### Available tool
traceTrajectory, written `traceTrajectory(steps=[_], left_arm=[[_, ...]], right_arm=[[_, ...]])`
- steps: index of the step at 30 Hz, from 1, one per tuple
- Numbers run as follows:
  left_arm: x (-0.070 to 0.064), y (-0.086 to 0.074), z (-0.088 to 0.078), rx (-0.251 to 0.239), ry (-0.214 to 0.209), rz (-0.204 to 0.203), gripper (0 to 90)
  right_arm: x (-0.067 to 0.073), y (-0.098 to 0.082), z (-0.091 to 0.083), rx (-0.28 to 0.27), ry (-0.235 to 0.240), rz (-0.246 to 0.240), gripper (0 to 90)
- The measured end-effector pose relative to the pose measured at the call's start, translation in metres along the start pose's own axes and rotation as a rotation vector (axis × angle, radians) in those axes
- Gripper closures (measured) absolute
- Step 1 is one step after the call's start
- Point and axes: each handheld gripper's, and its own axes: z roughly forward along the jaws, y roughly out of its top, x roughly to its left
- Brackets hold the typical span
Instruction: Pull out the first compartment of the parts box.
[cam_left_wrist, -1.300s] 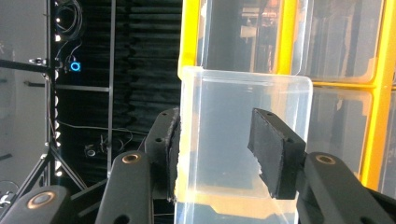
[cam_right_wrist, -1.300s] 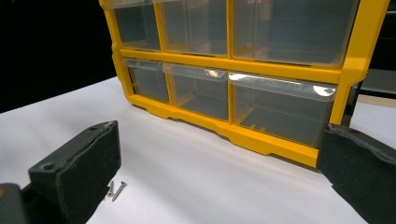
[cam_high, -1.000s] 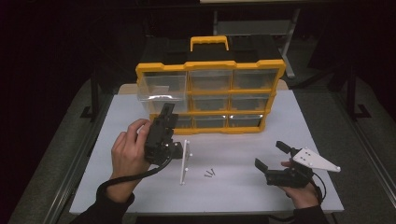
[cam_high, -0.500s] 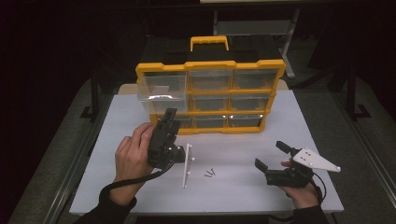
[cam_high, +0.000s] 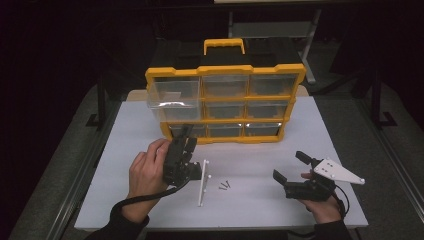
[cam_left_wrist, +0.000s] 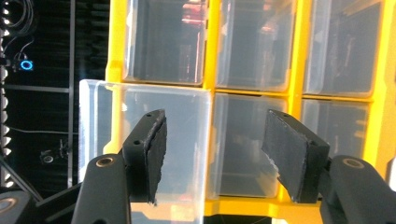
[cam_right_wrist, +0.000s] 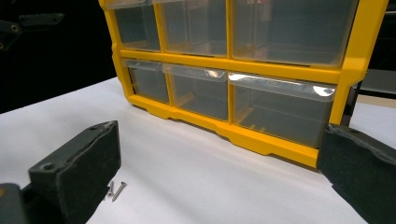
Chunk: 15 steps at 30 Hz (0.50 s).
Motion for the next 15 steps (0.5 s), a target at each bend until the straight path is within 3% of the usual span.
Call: traceTrajectory(steps=[15], left_arm=[[-0.026,0.002,0.006,0.006,-0.067,-0.018,30.8]], right_arm=[[0.000,0.000,0.001,0.003,0.001,-0.001,0.0]])
